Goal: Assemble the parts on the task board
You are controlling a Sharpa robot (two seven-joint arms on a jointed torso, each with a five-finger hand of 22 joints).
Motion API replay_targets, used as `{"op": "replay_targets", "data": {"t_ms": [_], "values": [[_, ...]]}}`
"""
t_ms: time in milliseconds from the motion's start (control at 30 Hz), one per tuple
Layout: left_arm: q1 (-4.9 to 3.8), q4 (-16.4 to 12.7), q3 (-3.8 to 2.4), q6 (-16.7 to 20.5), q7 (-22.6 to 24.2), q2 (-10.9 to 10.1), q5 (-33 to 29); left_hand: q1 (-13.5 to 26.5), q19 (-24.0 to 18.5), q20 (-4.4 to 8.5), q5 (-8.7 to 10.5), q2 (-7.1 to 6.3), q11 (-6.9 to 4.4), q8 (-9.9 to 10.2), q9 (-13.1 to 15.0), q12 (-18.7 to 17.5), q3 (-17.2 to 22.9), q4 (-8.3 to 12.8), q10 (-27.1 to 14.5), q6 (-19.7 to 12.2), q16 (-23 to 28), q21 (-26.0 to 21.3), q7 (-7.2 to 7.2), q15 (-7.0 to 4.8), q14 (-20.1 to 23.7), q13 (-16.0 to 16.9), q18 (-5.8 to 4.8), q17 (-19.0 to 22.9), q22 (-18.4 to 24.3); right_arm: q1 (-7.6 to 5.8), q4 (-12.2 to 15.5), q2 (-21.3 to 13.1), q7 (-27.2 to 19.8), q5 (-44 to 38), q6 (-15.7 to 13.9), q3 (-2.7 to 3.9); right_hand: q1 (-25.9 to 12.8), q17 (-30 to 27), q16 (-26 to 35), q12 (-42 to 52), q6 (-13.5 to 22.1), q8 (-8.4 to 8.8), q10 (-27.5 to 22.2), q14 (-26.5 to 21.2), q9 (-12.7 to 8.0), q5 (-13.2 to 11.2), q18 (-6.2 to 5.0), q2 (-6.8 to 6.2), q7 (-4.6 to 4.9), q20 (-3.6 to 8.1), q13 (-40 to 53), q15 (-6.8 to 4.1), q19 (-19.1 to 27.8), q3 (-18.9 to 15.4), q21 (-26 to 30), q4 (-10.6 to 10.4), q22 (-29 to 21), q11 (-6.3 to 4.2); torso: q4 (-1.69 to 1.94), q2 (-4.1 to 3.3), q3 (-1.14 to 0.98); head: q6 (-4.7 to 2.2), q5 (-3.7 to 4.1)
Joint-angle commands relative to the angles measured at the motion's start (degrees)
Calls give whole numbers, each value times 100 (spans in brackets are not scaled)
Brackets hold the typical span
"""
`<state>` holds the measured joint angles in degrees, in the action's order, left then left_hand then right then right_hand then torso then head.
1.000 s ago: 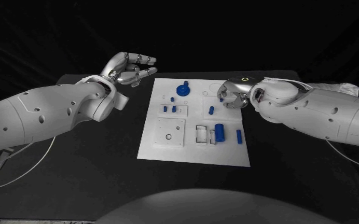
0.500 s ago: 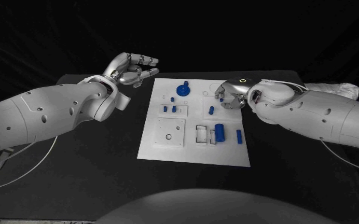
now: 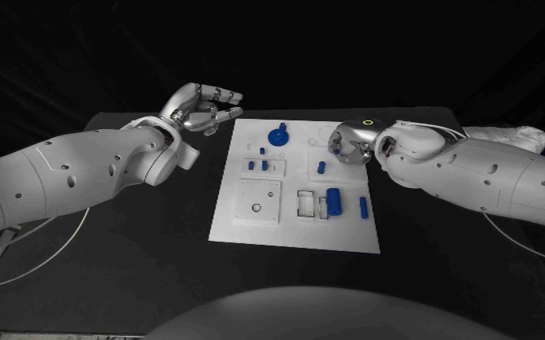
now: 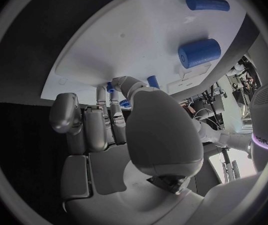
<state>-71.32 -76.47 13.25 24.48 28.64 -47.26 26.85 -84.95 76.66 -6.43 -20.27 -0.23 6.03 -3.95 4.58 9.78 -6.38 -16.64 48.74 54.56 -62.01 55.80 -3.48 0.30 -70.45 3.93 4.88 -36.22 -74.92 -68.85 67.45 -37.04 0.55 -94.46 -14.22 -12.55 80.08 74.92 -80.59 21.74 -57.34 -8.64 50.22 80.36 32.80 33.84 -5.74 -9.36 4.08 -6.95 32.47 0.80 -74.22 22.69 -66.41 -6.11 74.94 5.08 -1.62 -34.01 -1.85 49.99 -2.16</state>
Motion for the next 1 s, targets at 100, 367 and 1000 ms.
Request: {"op": "replay_targets", "data": {"t_ms": [100,367,1000], "values": [[7,-1,-4,-121,-2,20,91,-79,-13,-9,-29,-7,4,5,-10,35,-21,-1,41,10,-24,-32,-27,6,28,-1,117,3,-706,18,-41,22,-76,-3,6,-4,75,-25,2,23,-63,-61,81,-33,117,62,44,38,58,33,-22,-39,-15,52,-42,141,819,-4,-1,4,-1,1,-7],[10,-2,-4,-120,-31,18,128,-104,-12,-10,-41,1,6,2,-11,51,-24,0,57,21,-28,-32,-34,7,27,0,117,1,-707,23,-52,36,-120,4,-52,-3,60,-45,1,74,-87,-134,285,-33,321,21,48,111,176,64,-19,-82,-22,93,-111,309,827,-75,-3,4,1,1,-6],[13,-14,-4,-163,-132,6,203,-139,-7,-11,-55,26,8,0,-13,68,-20,-1,73,37,-31,-24,-44,9,28,1,116,5,-709,0,7,-40,-123,22,-277,8,-7,-66,0,121,-137,-208,445,-20,514,-144,57,175,161,100,-2,-122,-45,62,-178,398,835,-130,-3,4,1,1,-35]]}}
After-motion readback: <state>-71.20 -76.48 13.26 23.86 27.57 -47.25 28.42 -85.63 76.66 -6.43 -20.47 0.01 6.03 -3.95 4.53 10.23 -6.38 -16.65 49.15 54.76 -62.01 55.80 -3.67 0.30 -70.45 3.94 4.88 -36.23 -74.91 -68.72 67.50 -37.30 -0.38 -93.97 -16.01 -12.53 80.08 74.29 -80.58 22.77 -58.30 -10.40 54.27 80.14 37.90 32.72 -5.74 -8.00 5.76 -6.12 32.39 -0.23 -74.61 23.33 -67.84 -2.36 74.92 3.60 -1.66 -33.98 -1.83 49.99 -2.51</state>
